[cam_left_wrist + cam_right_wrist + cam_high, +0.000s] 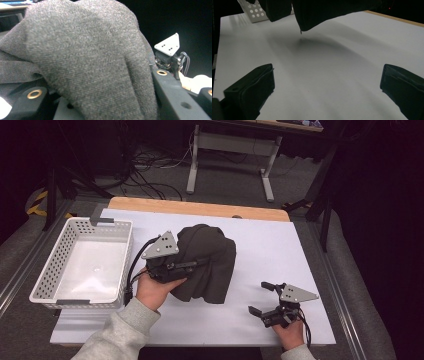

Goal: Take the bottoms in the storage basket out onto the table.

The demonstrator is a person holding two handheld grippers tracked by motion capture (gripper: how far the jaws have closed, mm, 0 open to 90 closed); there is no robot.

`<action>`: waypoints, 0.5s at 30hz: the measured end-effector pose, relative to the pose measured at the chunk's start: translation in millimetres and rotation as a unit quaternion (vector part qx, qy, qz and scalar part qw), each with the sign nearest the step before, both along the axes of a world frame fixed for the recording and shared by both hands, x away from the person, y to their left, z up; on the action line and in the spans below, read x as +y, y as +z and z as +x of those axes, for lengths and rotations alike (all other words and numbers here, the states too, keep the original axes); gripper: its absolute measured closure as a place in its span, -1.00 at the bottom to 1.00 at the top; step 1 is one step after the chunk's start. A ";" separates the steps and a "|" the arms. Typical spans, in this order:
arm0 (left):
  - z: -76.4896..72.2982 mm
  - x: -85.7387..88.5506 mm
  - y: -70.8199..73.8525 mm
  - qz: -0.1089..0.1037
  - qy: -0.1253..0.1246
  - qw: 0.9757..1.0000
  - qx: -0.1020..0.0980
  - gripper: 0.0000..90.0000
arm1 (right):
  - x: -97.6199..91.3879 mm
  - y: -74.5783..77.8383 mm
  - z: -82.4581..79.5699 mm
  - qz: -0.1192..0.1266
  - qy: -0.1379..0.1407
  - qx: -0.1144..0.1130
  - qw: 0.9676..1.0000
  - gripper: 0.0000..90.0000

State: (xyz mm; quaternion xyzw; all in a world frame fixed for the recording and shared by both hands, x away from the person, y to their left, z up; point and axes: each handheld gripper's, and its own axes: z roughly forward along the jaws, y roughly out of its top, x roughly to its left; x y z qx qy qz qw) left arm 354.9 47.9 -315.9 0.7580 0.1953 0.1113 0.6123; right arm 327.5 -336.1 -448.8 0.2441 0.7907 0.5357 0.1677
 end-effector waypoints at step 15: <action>5.2 -10.9 -16.8 -0.004 -0.023 0.999 0.026 0.45 | 0.2 0.0 -0.1 0.000 0.001 0.000 1.000 -1.00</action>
